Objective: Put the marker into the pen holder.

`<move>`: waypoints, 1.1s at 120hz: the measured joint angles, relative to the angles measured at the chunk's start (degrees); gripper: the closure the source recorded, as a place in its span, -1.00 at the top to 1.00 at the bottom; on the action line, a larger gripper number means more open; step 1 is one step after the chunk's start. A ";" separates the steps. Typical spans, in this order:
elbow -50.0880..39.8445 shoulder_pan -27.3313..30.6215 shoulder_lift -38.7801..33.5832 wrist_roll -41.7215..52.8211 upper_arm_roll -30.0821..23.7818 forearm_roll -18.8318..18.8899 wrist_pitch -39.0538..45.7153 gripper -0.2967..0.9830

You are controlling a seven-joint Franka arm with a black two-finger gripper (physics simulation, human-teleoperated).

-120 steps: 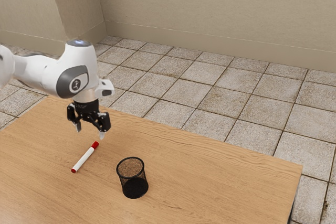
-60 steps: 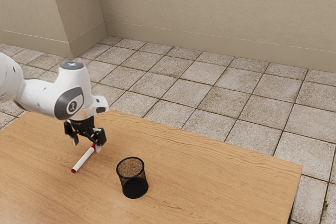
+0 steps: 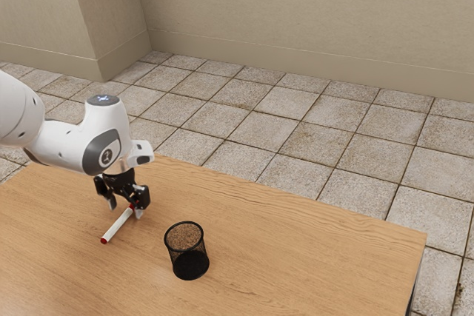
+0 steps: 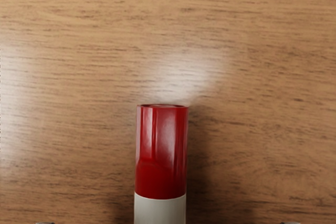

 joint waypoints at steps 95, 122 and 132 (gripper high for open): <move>0.62 0.09 0.71 1.85 0.37 -0.61 -0.13 -0.20; 0.62 0.09 1.05 2.03 0.37 -0.78 -0.08 -0.32; 0.62 0.09 1.08 2.08 0.37 -0.79 0.01 -0.37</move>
